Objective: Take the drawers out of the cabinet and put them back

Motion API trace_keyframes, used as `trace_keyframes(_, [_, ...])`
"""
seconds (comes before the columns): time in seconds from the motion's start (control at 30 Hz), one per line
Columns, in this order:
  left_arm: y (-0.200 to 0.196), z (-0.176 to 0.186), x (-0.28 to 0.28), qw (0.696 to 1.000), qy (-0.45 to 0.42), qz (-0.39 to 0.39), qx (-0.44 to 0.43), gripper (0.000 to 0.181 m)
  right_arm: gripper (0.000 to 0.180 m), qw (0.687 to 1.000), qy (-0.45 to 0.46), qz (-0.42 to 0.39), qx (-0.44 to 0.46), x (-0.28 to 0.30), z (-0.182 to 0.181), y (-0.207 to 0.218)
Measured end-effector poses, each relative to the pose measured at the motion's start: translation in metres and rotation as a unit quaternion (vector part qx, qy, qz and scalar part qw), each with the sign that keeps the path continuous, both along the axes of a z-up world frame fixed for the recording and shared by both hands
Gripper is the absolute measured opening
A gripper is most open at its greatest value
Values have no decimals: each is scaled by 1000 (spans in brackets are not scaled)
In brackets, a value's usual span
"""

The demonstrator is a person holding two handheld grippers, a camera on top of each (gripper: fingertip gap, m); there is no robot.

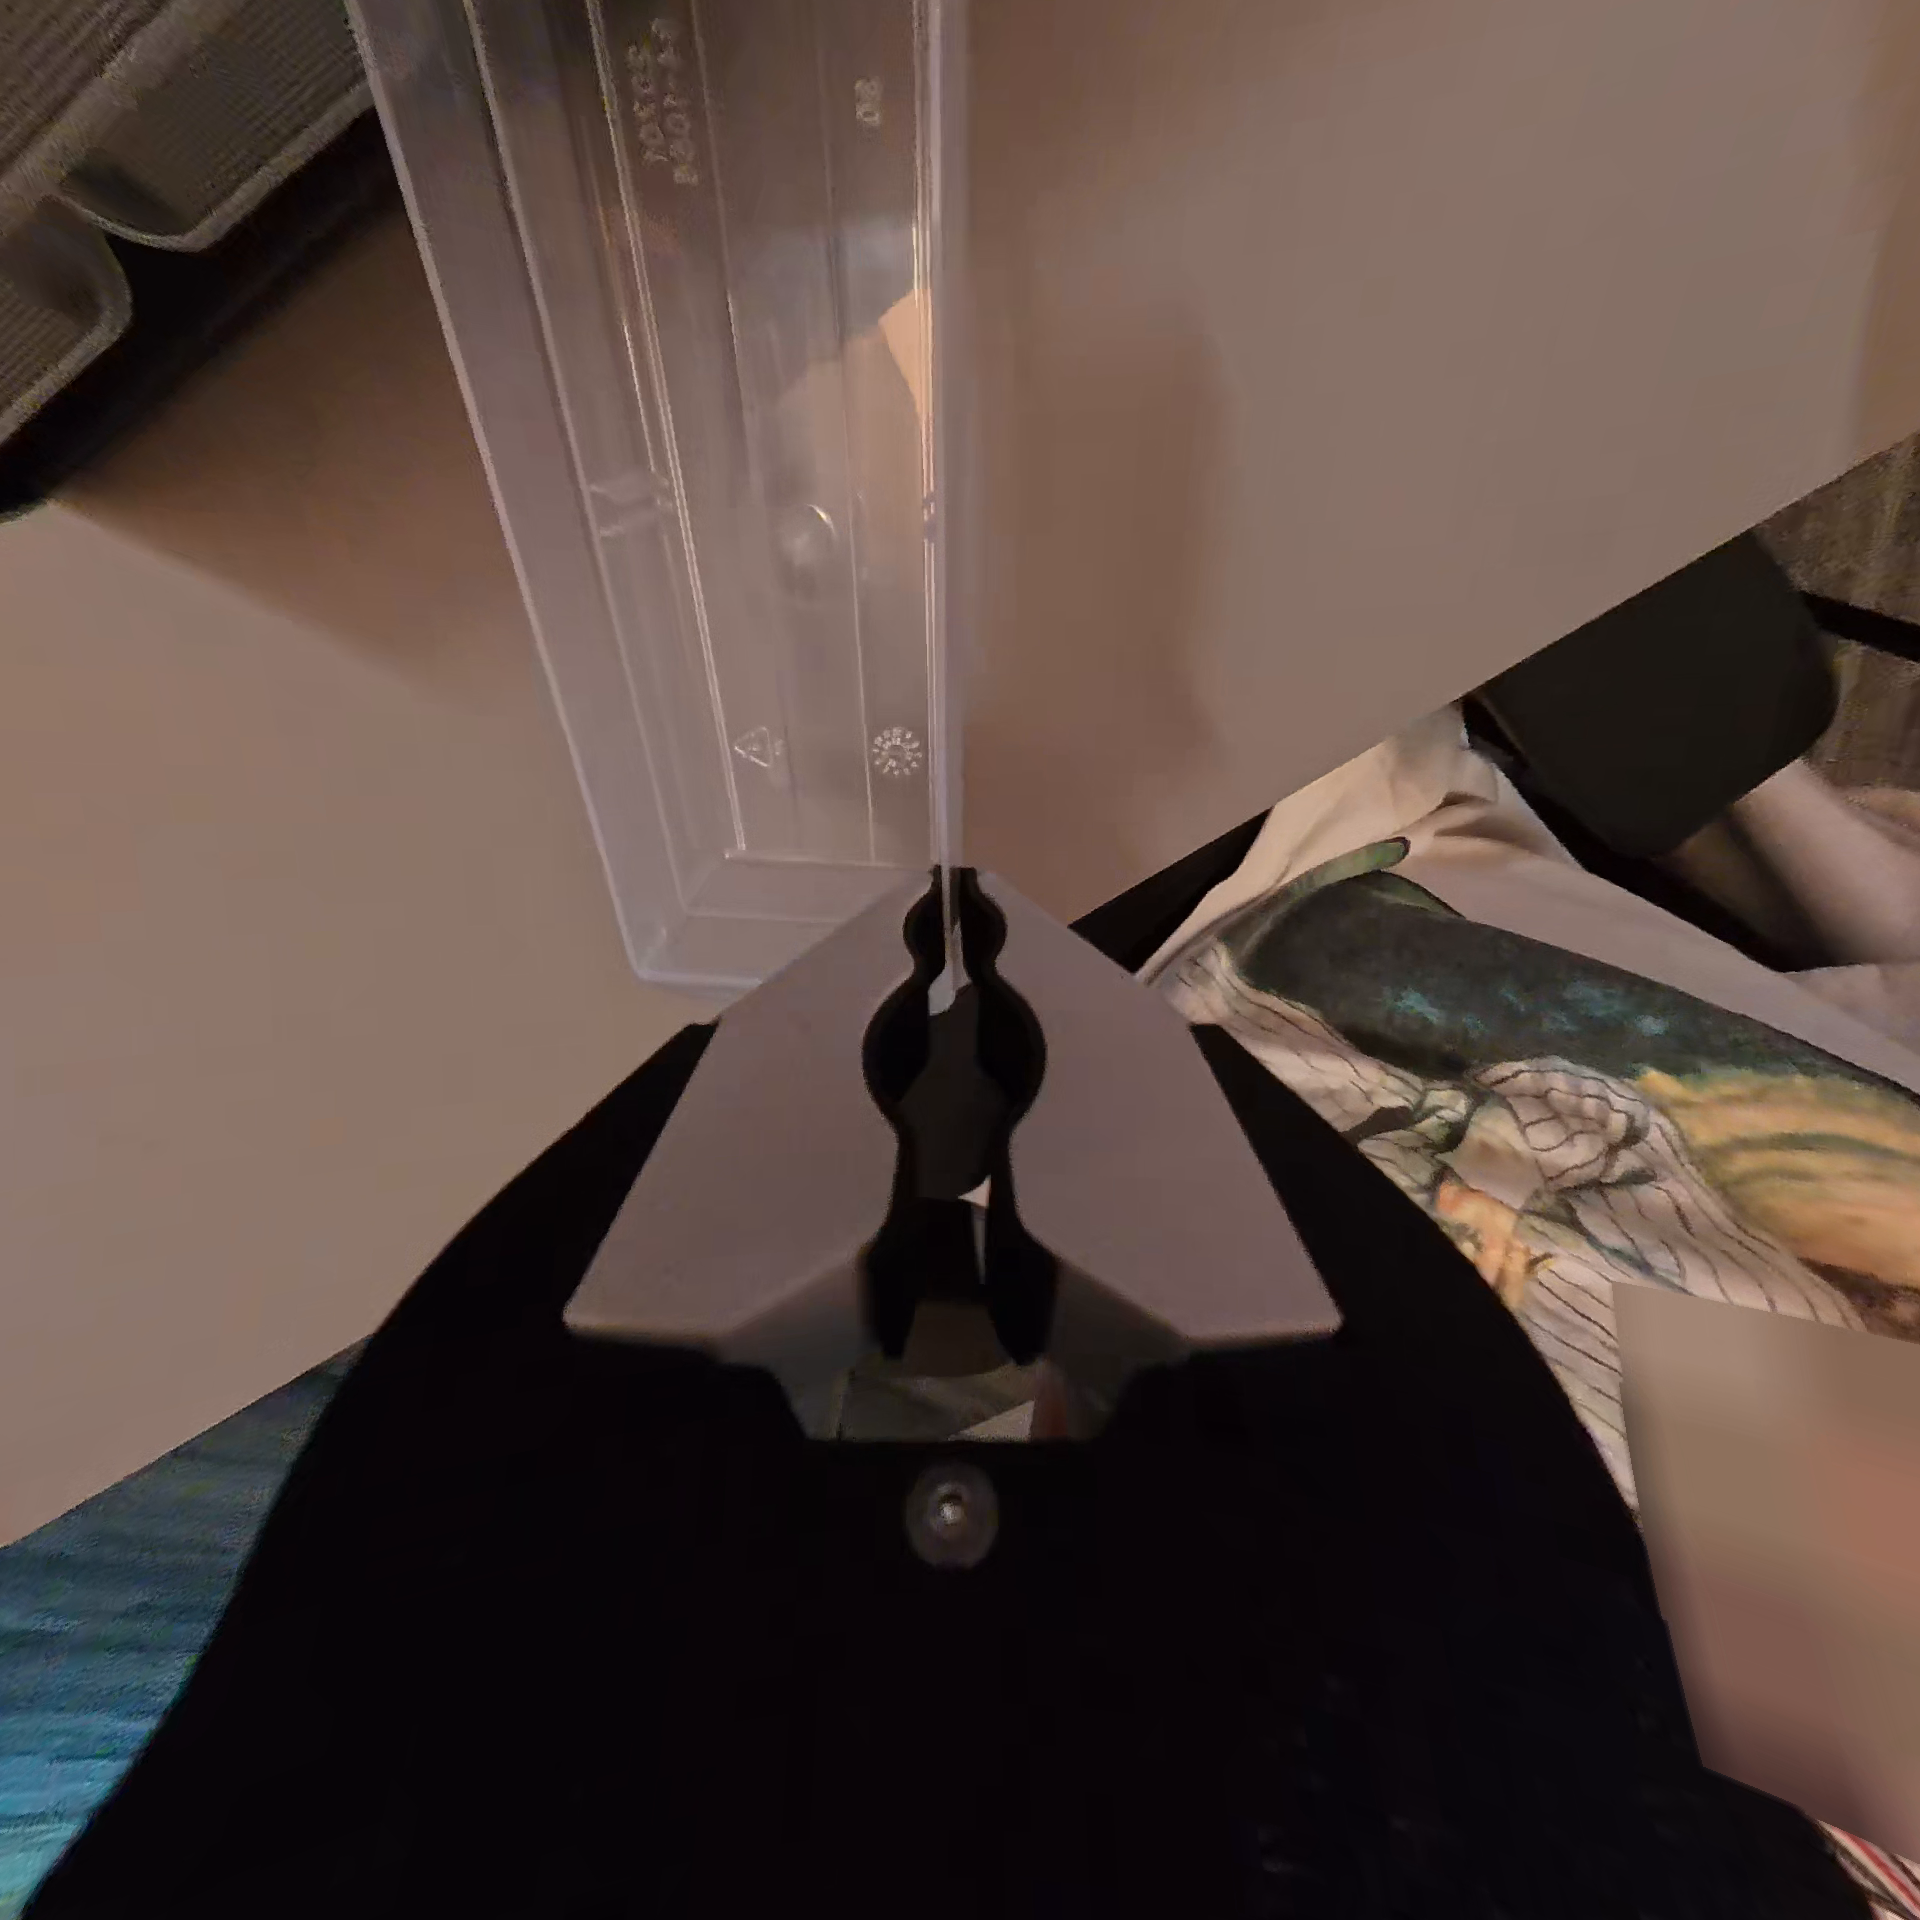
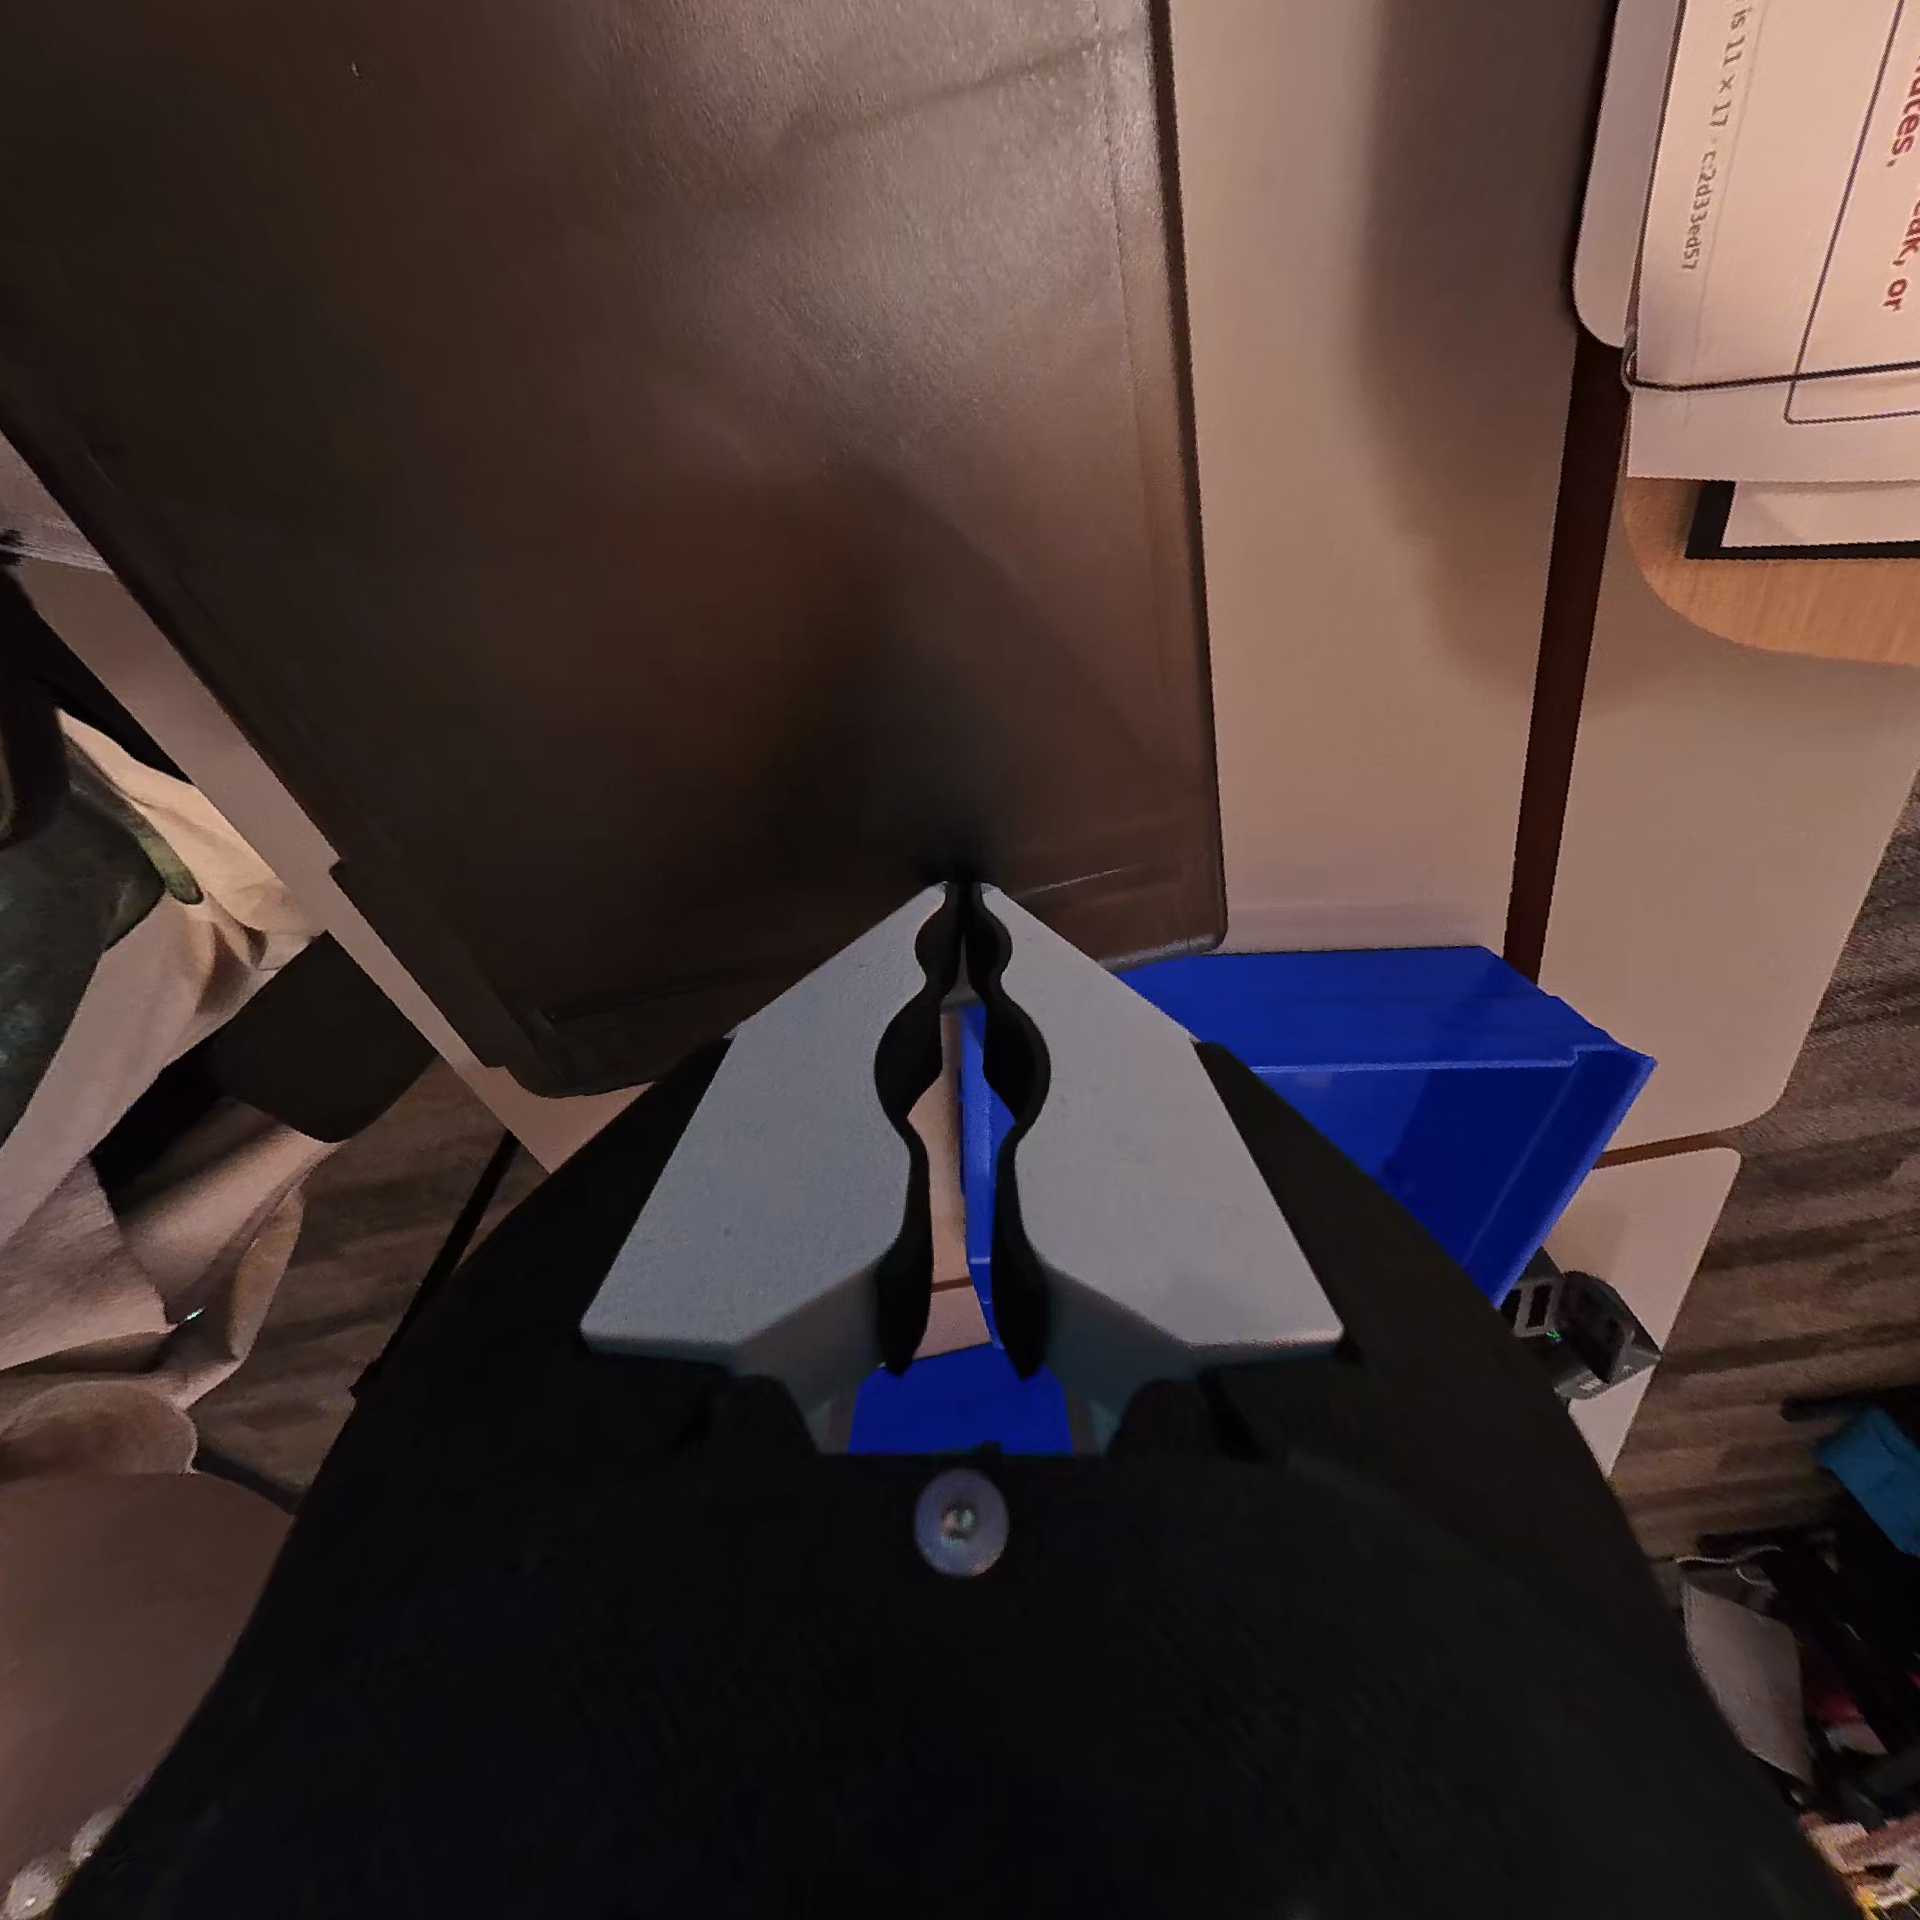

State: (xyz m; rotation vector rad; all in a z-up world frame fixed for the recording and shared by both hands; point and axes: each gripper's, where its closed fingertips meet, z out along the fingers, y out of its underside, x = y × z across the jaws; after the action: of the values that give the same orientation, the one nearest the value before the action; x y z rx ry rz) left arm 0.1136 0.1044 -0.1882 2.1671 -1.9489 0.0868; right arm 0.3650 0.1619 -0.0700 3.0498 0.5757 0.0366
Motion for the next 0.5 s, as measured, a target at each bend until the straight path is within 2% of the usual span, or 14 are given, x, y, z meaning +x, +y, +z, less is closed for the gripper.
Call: trace_keyframes(0.5, [-3, 11, 10, 1000, 14, 27, 4, 0, 0, 1000, 0, 2, 4, 0, 0, 0])
